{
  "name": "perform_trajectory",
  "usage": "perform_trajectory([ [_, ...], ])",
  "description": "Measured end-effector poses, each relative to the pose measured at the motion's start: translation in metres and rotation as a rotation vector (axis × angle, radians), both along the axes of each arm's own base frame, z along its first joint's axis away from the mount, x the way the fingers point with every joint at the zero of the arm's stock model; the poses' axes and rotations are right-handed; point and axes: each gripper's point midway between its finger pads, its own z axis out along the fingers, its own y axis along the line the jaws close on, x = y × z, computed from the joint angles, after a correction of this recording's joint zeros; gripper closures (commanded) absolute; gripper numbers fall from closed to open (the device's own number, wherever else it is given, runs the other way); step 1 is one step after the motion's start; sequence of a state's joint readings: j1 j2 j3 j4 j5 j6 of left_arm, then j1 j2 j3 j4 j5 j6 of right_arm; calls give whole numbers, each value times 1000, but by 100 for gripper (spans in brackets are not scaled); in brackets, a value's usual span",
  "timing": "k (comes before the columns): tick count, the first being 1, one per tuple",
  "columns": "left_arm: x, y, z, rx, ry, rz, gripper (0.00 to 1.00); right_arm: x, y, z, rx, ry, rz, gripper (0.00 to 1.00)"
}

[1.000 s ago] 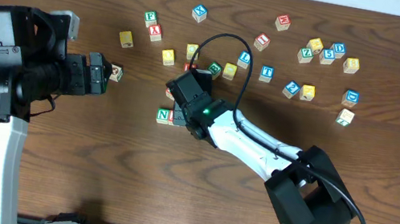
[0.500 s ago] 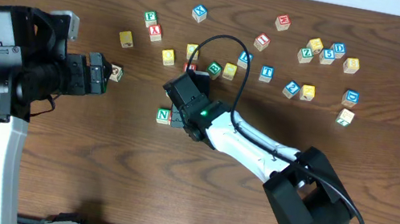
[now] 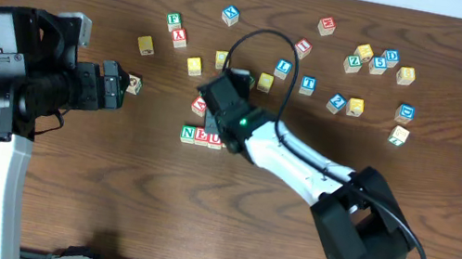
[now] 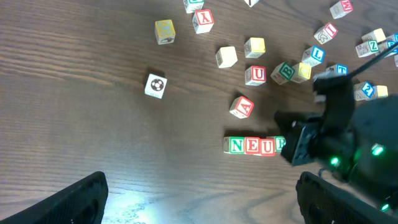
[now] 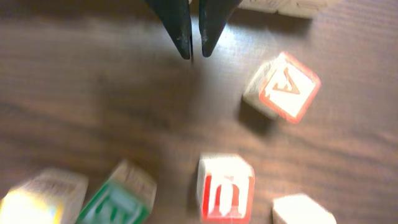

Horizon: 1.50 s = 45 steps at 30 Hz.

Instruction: Spell out NEURIPS

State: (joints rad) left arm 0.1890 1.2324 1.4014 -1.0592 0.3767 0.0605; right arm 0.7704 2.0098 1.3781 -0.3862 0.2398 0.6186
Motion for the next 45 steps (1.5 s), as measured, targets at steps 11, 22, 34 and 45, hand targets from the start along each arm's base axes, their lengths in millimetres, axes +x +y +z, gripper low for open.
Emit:
perform_trajectory([
  [11,0,0,0,0,1,0,5,-35,12,49,-104,156,144,99],
  [22,0,0,0,0,0,0,5,-114,-5,33,-202,448,178,99],
  [34,0,0,0,0,0,0,5,-102,16,7,-156,309,130,99],
  [45,0,0,0,0,0,0,5,-98,12,5,-160,293,91,99],
])
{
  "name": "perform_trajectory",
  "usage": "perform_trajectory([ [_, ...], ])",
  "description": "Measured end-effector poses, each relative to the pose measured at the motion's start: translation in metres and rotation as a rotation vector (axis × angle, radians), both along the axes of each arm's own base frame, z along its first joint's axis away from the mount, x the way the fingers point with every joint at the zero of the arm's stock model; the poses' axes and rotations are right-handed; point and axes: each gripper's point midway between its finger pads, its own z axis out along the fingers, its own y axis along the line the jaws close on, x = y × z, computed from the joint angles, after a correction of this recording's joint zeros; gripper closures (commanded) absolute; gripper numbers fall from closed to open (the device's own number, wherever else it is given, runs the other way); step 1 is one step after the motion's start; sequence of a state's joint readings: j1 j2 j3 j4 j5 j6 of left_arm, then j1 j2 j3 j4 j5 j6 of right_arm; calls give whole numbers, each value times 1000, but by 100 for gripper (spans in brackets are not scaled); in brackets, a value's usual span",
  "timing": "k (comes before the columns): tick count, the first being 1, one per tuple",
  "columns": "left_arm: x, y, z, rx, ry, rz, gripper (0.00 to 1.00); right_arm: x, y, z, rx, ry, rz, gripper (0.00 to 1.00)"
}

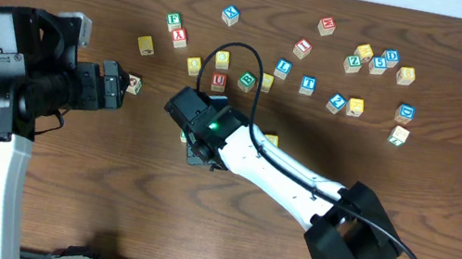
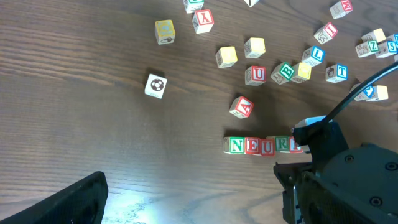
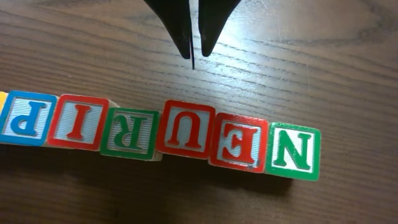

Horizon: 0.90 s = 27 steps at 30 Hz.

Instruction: Spell out NEURIPS

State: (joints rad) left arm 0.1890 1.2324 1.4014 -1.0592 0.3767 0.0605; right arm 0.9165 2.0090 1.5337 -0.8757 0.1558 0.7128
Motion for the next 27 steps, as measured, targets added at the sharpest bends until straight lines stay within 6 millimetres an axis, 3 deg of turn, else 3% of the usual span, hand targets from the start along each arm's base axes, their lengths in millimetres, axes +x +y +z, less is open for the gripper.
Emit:
perform_trajectory([
  [13,0,0,0,0,0,0,5,5,6,-1,40,-21,-58,98],
  [19,0,0,0,0,0,0,5,-9,12,-11,38,-21,-46,99],
  [27,0,0,0,0,0,0,5,-9,15,-13,48,-35,-57,99],
])
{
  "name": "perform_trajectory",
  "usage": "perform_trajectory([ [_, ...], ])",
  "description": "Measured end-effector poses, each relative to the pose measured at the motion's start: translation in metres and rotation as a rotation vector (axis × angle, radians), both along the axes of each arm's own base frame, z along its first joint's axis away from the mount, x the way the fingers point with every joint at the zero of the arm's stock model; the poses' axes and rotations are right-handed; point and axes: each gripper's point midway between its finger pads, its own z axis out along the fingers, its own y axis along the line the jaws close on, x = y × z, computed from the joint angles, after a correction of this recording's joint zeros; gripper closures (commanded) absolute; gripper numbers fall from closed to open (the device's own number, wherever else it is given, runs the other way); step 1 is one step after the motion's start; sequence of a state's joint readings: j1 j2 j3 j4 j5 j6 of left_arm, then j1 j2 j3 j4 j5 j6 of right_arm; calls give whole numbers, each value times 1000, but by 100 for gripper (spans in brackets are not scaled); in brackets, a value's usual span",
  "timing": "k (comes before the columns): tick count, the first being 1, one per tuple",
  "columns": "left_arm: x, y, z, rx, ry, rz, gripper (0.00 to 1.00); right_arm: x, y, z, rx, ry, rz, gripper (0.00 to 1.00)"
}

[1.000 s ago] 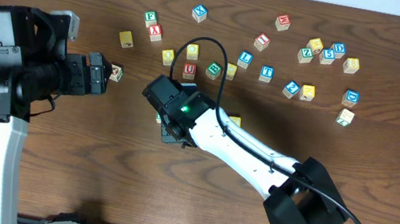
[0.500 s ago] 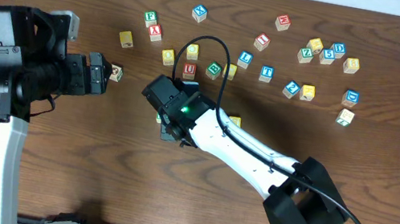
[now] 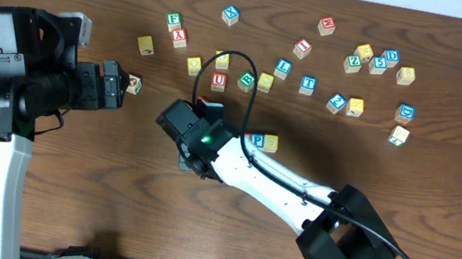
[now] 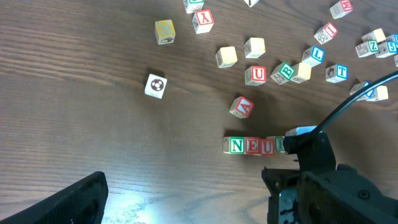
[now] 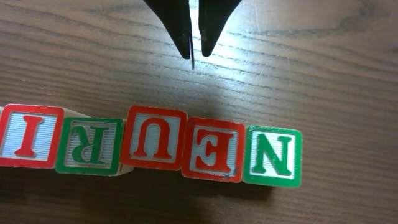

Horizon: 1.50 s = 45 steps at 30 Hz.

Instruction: Spell out NEURIPS

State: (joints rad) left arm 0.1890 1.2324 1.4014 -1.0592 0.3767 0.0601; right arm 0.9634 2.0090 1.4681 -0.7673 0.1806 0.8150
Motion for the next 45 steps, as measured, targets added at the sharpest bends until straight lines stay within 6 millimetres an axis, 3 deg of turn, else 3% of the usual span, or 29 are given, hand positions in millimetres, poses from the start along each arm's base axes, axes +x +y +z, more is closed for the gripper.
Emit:
perform_trajectory([
  [19,0,0,0,0,0,0,5,9,-26,-14,-41,-6,-109,99],
  [45,0,0,0,0,0,0,5,18,-20,-18,-11,-36,-124,99],
])
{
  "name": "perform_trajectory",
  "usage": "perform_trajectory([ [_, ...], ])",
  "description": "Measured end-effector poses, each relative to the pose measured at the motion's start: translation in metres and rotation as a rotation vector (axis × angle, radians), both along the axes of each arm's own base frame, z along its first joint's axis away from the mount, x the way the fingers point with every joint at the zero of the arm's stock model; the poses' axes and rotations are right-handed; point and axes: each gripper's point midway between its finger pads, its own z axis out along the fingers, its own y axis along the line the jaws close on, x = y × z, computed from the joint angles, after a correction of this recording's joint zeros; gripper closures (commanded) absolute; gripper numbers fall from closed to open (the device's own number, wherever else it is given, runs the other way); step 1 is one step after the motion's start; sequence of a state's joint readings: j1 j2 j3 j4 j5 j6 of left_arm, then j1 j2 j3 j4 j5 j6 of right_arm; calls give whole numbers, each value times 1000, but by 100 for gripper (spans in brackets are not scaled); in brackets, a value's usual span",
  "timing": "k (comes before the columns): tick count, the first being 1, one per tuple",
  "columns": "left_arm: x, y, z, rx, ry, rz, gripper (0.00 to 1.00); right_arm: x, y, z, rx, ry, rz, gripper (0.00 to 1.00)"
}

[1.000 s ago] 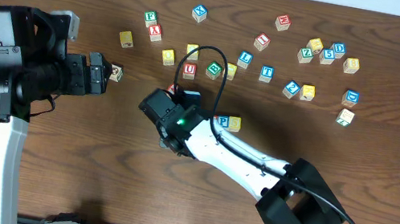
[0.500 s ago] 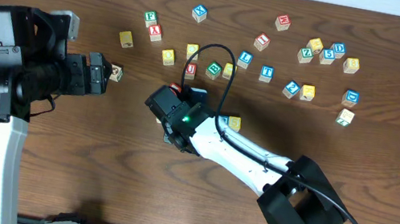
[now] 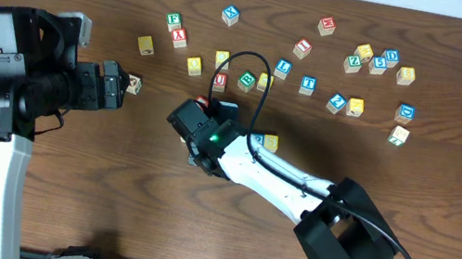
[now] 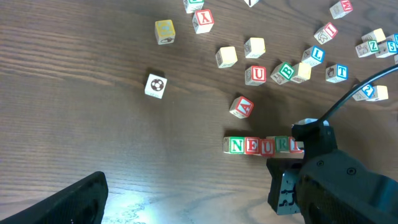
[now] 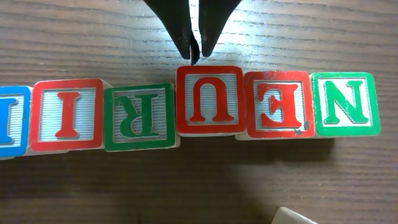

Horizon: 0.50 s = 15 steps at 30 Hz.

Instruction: Spell out NEURIPS

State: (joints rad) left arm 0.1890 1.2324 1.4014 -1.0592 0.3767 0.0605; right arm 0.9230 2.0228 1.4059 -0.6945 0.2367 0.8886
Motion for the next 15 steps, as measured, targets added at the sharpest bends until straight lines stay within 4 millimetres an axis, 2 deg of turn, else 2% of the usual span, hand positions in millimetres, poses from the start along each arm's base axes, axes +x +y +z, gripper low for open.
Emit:
perform_trajectory([
  [15,0,0,0,0,0,0,5,1,1,0,5,-5,0,99],
])
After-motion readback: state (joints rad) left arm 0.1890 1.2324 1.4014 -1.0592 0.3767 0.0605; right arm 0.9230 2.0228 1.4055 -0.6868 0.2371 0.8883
